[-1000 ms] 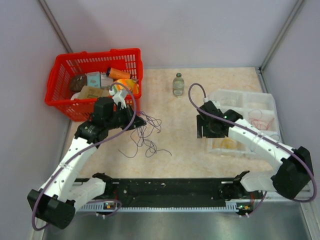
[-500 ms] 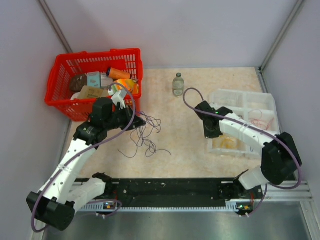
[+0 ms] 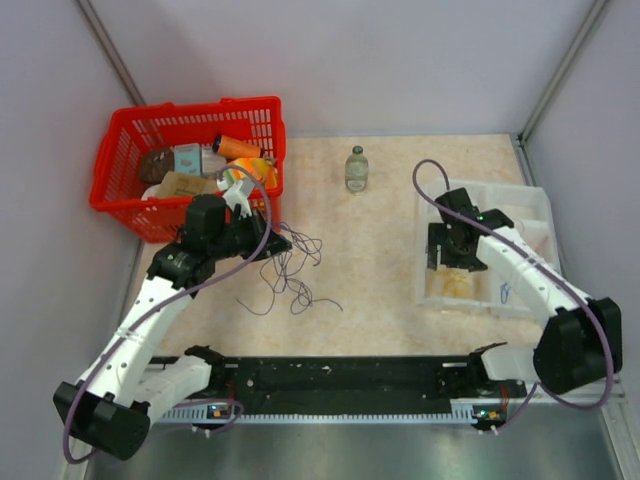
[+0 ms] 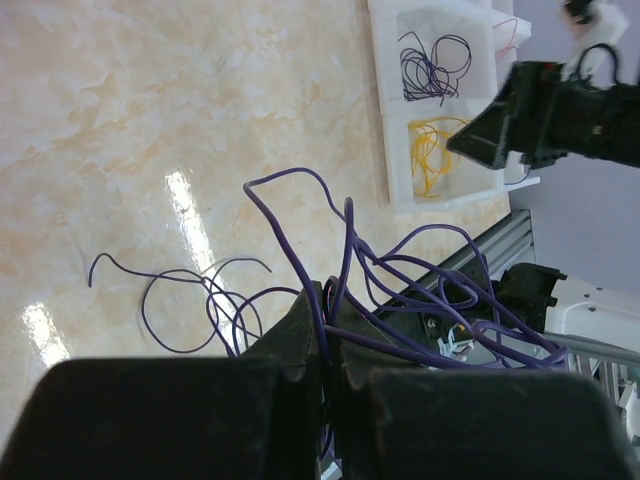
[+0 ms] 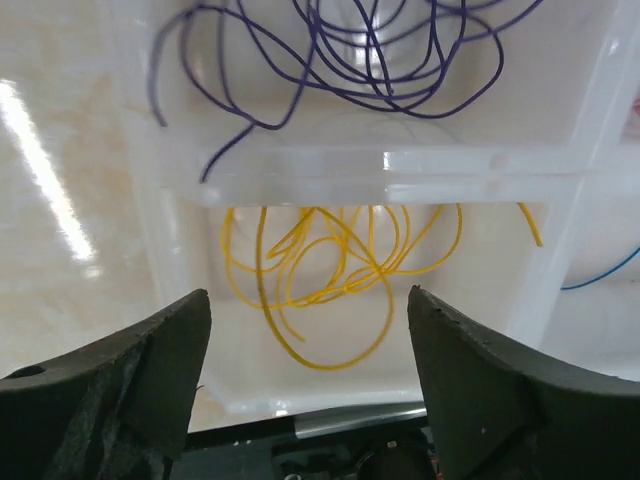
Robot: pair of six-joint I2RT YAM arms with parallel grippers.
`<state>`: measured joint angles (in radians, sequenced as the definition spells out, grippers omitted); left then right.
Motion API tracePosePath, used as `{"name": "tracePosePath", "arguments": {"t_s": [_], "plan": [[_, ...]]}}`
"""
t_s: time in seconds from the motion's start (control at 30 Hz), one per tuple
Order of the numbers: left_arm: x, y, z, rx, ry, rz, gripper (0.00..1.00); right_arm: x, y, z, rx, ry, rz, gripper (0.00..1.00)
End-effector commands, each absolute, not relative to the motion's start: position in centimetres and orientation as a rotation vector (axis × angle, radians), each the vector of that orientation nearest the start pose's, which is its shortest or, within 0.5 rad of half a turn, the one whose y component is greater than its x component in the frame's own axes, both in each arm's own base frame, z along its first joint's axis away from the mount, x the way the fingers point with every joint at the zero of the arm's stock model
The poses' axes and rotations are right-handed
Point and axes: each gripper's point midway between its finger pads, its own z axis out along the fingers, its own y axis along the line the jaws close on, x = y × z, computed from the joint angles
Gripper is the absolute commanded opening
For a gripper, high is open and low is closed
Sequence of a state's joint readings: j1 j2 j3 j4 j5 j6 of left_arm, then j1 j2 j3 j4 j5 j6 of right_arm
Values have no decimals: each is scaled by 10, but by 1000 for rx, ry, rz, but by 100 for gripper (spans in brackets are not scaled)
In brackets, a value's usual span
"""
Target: Untangle the cables
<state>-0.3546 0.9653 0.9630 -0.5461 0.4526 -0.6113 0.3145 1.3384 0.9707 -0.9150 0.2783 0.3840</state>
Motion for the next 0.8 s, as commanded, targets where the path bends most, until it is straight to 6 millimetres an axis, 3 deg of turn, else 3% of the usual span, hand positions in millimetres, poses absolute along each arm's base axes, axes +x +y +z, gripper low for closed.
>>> {"name": "tracePosePath", "arguments": {"t_s": [0.0,0.07,0.13,0.2,0.27,0.37,0.5,0.67,0.77], "plan": [[239,-195,267,32,2169,-1049,0,259,64,188,52,2509,-58,80],[239,-195,265,24,2176,-1055,0,260,93,208,-107,2452,0,80],[240,-199,266,31,2170,-1080,0,258,137,219,-253,2408,118,80],[242,-201,267,28,2174,-1091,0,252,197,238,-394,2335,377,80],[242,-202,268,29,2175,-1099,0,240,256,270,-563,2156,649,80],[243,-202,272,20,2163,-1098,0,220,311,313,-651,1930,988,75],[242,-203,272,4,2169,-1112,0,207,344,329,-678,1811,1200,63],[245,-207,278,-22,2152,-1152,0,186,362,316,-769,1809,1277,57],[245,-210,281,-32,2149,-1182,0,192,367,306,-772,1830,1213,57]]}}
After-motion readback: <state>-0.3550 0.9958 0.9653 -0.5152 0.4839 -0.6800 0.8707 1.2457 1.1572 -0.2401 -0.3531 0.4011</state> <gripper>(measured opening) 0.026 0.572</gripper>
